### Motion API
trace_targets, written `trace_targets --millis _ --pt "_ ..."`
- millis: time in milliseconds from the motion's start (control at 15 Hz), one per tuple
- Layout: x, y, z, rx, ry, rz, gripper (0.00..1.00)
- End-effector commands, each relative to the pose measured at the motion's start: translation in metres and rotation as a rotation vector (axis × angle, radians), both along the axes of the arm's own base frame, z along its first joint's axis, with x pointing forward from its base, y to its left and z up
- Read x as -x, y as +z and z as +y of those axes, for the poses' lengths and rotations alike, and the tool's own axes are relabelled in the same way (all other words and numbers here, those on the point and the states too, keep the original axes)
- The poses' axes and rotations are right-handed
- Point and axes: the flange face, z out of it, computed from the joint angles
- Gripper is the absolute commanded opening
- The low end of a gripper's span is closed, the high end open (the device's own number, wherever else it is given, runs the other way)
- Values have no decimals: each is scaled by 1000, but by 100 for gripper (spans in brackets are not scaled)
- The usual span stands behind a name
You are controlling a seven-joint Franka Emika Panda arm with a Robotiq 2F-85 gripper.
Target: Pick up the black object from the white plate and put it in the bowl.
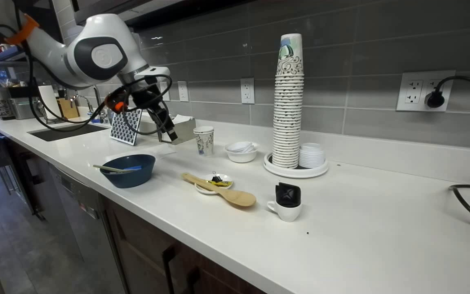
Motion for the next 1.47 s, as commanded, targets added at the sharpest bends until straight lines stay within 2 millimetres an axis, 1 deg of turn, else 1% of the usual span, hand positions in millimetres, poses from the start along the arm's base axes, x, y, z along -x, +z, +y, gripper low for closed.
trace_targets --millis 0,267,333,533,733,933,1067,1133,1200,1333,1400 --pt "-1 -2 -2 -1 0 2 100" --pt "-2 2 -1 0 1 -7 100" --pt "-6 -2 -3 12 22 -8 100" --pt "-22 -19 -17 60 131 -10 100" --pt "-36 -44 -34 163 247 16 100" --pt "-53 -73 -51 273 307 67 100" --pt "-62 -88 -60 345 320 123 100" --pt "-66 -93 -64 370 298 130 100" --pt "-49 -86 -59 315 314 113 100" --pt "-57 -96 -66 339 306 127 100" --pt "-60 -97 -67 341 306 127 100"
